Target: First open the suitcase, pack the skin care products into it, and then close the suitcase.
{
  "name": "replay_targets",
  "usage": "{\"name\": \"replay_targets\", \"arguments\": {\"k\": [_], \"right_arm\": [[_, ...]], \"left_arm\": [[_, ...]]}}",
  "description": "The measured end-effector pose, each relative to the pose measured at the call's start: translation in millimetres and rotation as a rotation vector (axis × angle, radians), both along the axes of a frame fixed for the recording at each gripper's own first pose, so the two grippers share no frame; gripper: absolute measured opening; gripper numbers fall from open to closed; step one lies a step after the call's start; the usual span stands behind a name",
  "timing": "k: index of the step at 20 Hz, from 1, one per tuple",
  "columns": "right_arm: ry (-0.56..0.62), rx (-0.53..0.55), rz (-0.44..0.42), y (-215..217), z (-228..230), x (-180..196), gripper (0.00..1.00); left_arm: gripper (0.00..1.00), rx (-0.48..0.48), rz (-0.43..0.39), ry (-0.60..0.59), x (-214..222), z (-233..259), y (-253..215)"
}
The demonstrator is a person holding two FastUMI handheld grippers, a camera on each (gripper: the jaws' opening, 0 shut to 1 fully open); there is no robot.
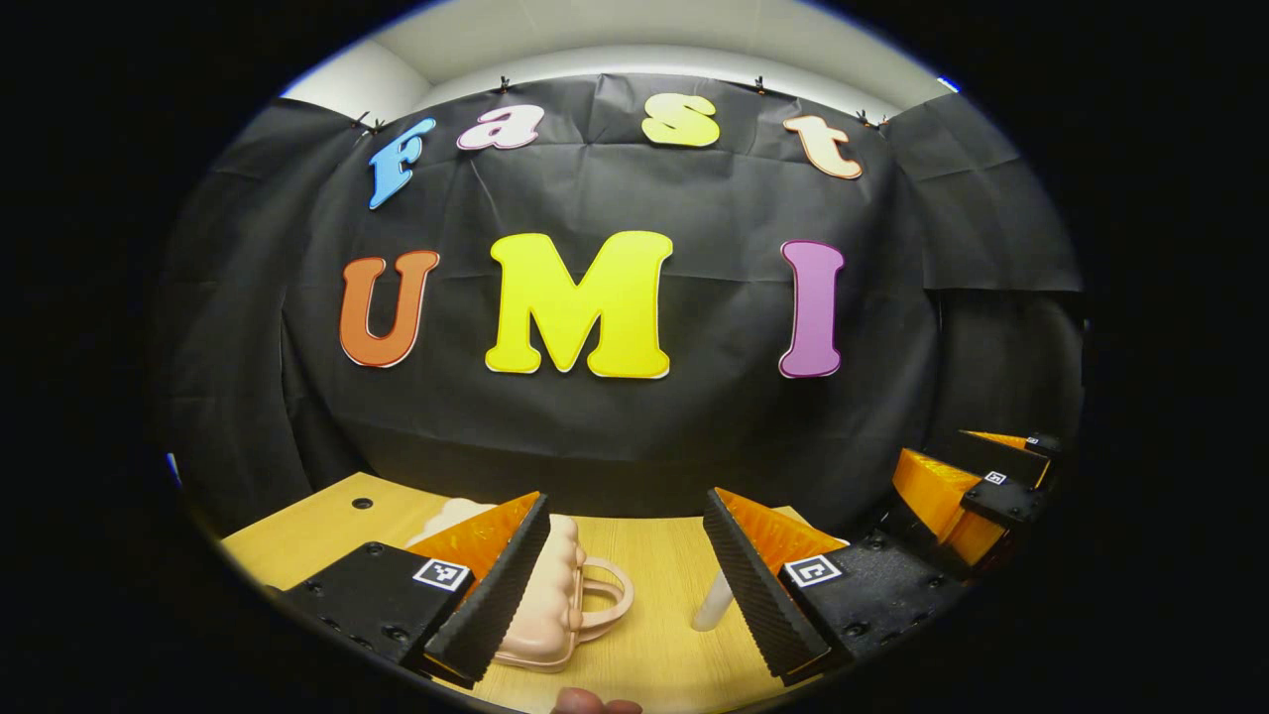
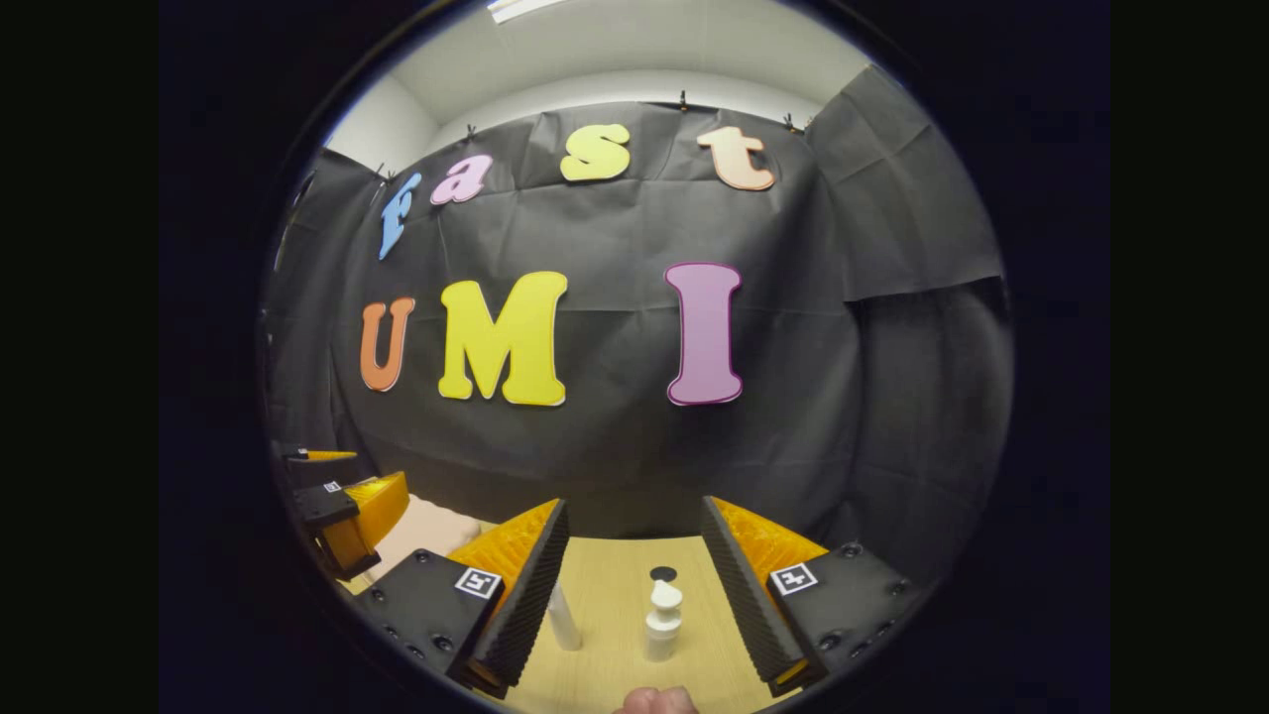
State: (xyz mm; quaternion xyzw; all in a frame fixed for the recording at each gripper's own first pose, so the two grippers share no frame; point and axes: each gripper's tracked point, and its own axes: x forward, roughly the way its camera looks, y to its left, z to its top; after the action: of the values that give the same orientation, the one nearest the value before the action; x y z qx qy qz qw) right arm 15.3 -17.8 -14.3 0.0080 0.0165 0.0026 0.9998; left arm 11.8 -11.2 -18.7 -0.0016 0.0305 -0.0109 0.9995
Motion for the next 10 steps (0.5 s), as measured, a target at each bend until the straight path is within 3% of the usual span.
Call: {"name": "replay_targets", "arguments": {"k": [4,10], "right_arm": [[0.006,-0.008,0.016,3,-3,3,0.80],[-0.007,-0.083,0.007,-13,-6,8,0.80]], "left_arm": [[0.99,0.044,-0.002,0.014,3,-7,3],[0.99,0.293,-0.096,0.034,18,-38,3]]}}
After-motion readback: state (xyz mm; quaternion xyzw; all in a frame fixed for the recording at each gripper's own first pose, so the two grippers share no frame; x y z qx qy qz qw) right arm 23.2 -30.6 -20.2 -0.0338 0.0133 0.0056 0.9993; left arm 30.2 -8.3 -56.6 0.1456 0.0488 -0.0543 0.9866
